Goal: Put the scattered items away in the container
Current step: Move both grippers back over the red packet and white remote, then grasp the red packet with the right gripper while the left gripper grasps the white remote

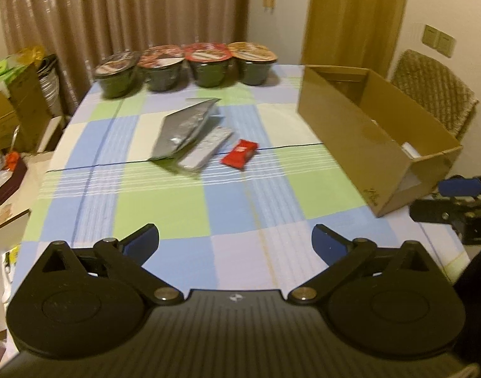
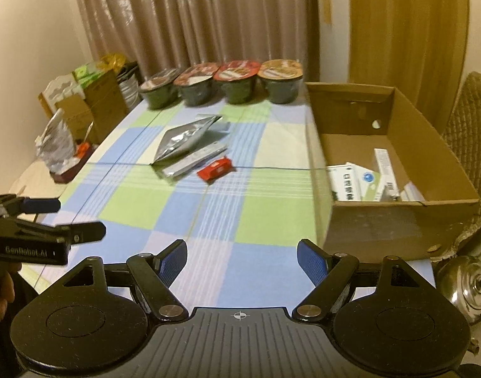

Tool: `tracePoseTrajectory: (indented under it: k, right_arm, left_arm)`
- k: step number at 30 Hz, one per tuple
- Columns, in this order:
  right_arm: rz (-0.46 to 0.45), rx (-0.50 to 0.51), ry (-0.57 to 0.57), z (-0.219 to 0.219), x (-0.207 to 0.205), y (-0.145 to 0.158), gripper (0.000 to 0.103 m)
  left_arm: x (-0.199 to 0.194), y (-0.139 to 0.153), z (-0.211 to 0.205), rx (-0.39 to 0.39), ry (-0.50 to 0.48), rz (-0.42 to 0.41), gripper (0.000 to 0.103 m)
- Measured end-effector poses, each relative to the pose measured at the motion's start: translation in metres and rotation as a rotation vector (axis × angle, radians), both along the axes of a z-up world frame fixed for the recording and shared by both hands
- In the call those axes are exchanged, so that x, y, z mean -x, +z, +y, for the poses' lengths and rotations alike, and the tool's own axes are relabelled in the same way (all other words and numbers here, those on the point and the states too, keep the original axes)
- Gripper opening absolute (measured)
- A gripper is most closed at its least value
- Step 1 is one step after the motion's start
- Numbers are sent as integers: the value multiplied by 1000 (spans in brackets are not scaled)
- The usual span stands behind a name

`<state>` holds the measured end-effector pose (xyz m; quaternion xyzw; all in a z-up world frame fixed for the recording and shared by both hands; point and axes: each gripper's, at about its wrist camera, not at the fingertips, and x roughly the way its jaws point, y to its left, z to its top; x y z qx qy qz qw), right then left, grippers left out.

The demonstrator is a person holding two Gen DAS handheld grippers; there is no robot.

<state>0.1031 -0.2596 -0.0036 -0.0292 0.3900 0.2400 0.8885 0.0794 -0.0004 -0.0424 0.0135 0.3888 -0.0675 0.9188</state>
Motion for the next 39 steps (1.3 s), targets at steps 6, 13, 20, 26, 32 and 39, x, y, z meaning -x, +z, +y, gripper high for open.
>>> tracePoseTrajectory:
  k: [6, 13, 20, 26, 32, 39]
  right_arm:
    - [12, 35, 47, 24, -6, -10, 83]
    - [6, 100, 138, 58, -36, -27, 83]
    - [4, 170, 218, 89, -88, -51, 83]
    - [7, 217, 268, 109, -131, -76, 83]
    - [17, 245, 287, 123, -166, -102, 83]
    - [42, 247, 284, 128, -192, -123, 83]
  left_arm:
    - [-9, -6, 26, 1, 32, 10, 102]
    - [-44, -23, 48, -15, -3, 22, 102]
    - [-96, -46, 62, -34, -38, 16, 102]
    - [-139, -71, 64, -24, -86, 21, 101]
    - [-171, -100, 56, -20, -197, 45, 91]
    - [-205, -135, 50, -31, -232, 52, 83]
